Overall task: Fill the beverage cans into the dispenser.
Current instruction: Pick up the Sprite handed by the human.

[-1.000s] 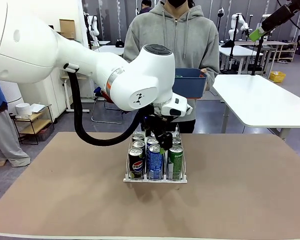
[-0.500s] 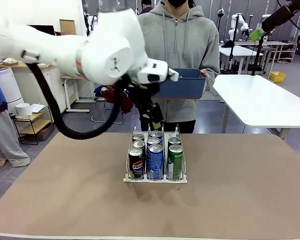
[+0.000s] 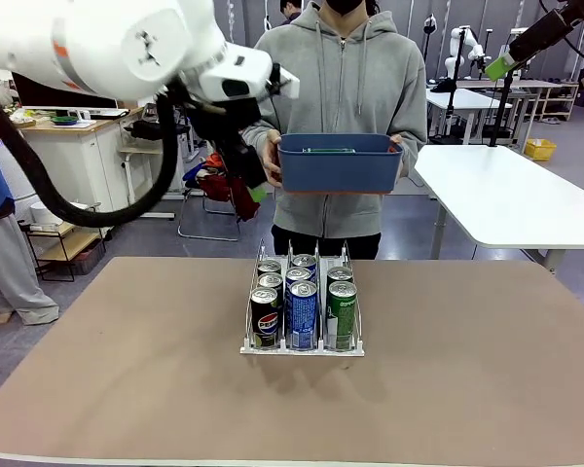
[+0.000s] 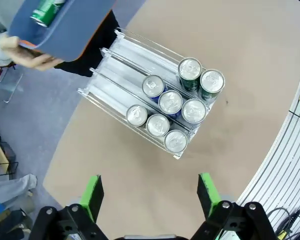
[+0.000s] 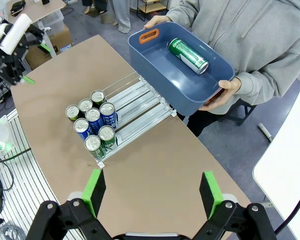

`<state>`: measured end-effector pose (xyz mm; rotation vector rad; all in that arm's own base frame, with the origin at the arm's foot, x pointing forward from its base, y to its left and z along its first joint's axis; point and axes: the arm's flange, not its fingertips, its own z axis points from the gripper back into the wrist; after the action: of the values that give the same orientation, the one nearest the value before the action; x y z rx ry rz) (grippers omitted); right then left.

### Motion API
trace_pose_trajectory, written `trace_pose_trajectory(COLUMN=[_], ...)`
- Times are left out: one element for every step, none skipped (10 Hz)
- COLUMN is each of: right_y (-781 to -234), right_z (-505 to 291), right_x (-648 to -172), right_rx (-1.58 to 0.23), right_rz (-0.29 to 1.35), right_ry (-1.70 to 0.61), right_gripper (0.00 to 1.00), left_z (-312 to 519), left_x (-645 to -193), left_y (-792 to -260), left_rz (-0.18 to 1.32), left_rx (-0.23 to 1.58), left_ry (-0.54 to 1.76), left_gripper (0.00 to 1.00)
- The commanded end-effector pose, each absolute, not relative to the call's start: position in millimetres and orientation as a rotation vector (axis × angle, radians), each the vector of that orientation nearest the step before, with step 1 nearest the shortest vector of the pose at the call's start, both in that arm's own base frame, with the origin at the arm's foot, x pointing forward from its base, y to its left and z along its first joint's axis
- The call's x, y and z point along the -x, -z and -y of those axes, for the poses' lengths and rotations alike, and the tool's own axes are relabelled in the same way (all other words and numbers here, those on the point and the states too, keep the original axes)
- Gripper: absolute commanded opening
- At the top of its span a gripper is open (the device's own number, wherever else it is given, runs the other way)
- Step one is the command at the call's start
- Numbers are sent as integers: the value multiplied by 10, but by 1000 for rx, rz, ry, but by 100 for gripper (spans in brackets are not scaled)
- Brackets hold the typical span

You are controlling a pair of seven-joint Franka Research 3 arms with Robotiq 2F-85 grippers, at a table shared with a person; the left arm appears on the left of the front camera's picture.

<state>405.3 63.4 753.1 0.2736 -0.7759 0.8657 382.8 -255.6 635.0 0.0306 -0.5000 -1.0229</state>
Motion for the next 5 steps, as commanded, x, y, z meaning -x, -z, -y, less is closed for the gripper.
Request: trace_pose_trajectory(right_y=[-7526,-7526,-7526,-7526,-7526], right_z=[-639,-639,-639,-639,-639], right_x=[-4045,-4045,-4045,-4045,-4045], right_rx=[-276,-276,-276,-276,-276], right_rz=[773,773,773,773,773], right_ry=[-868,-868,-868,-868,-868], right_gripper=[100,100,100,100,100], left_z=[2378,2294,2243,2152,2045], left_x=[-3725,-3715,-3657,-3590,-3545], left_y=[-6461,-6592,-6708,-6860,-7005], left_rz=[505,530,557,591,643], left_rx=[-77,-107,-112,-118,-47], left_ry=[1035,1008,982,971,985], left_gripper=[100,100,100,100,100])
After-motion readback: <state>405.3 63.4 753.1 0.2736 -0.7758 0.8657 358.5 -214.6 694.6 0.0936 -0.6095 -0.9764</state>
